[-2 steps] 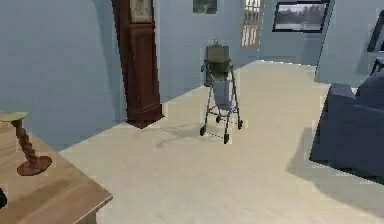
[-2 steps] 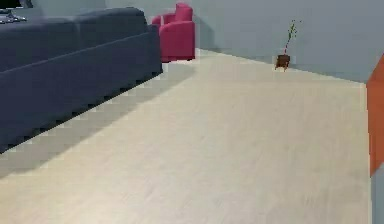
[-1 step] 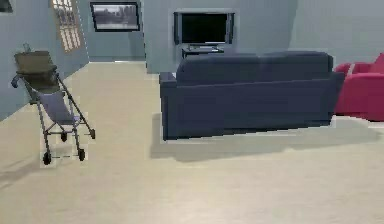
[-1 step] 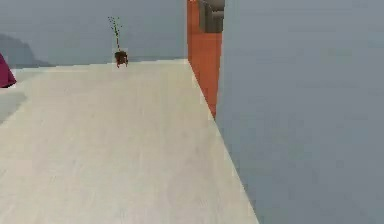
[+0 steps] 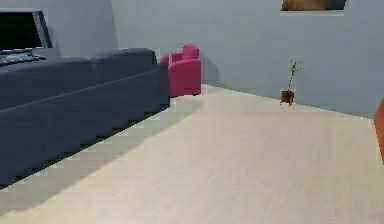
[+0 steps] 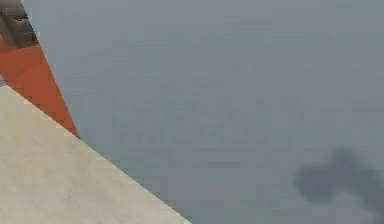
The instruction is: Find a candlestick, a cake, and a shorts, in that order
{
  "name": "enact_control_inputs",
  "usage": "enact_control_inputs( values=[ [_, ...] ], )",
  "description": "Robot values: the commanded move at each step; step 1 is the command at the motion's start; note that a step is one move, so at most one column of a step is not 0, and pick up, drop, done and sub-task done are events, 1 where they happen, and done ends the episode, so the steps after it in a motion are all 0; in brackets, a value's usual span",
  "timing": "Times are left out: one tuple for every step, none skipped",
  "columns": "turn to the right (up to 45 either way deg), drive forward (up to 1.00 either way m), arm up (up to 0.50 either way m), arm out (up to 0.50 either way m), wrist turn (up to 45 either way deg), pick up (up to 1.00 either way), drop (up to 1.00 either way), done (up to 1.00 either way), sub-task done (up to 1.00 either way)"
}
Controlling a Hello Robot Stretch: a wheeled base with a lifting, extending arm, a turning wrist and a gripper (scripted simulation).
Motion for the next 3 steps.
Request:
enact_control_inputs(
  values=[
    [36.0, 0.00, 0.00, 0.00, 0.0, 0.00, 0.00, 0.00, 0.00],
    [0.0, 1.00, 0.00, 0.00, 0.0, 0.00, 0.00, 0.00, 0.00],
    [0.0, 1.00, 0.00, 0.00, 0.0, 0.00, 0.00, 0.00, 0.00]
  ],
)
